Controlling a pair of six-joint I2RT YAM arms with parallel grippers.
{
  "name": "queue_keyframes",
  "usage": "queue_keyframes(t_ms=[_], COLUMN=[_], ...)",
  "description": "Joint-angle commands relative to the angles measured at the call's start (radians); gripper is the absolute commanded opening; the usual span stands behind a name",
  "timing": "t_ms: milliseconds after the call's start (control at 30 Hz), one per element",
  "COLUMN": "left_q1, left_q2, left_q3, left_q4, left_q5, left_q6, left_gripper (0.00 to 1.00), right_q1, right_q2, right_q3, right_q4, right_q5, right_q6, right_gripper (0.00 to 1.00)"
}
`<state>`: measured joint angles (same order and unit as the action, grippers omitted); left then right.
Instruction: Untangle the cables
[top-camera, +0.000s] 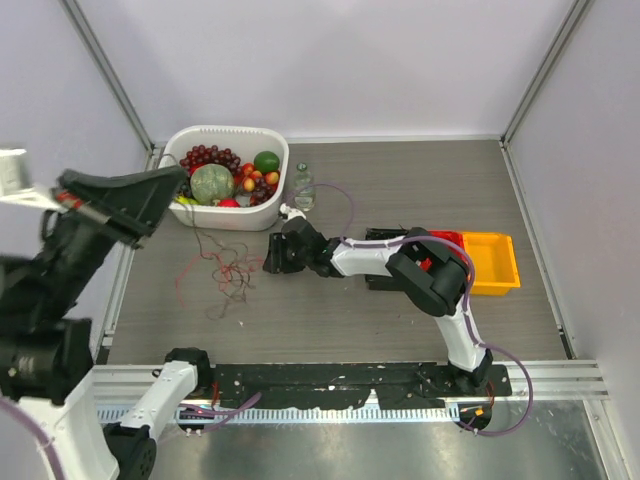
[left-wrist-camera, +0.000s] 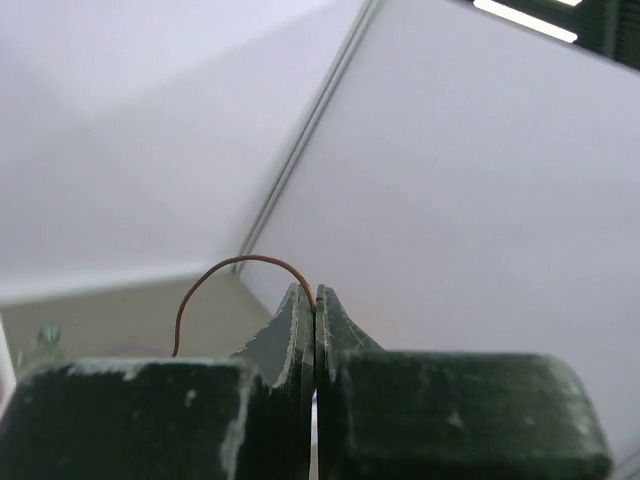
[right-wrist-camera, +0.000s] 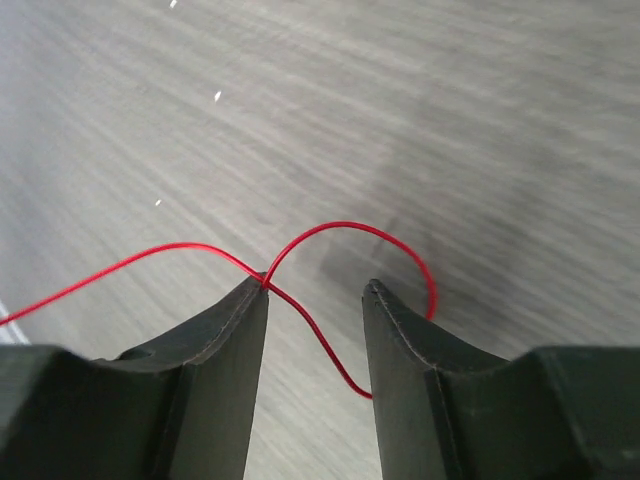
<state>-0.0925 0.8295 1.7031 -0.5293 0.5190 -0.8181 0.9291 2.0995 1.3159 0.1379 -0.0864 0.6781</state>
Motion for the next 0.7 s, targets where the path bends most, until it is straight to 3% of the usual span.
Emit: queue_keyframes(t_ms=[0, 133, 233, 433, 667], left_q1=[-0.003, -0.001, -0.001, -0.001, -0.001], left_q2=[0.086, 0.143, 0.158, 0.155, 0.163], left_q3=[0.179, 0.321, 0.342, 0.146, -0.029], left_q4=[-0.038, -0.023, -0.014, -0.047, 0.006], left_q5=[-0.036, -0.025, -0.027, -0.056, -0.004], left_q6=[0.056, 0.045, 0.017, -0.033, -0.093], left_gripper=[0.0, 0.0, 0.0, 0.0, 0.0], right_q1=[-0.03, -0.052, -0.065, -0.087, -0.114], right_q2=[-0.048, -0.044, -0.071, -0.258, -0.522], right_q3=[-0.003, -0.009, -0.009, -0.021, -0.055], right_q4=[-0.06, -0.089, -0.121, -0.244, -0.351], right_q5=[0.146, 0.188, 0.192, 0.217, 0.189], right_q6=[-0.043, -0.058, -0.066, -0.162, -0.357], right_gripper=[0.48, 0.48, 0.52, 0.68, 0.74])
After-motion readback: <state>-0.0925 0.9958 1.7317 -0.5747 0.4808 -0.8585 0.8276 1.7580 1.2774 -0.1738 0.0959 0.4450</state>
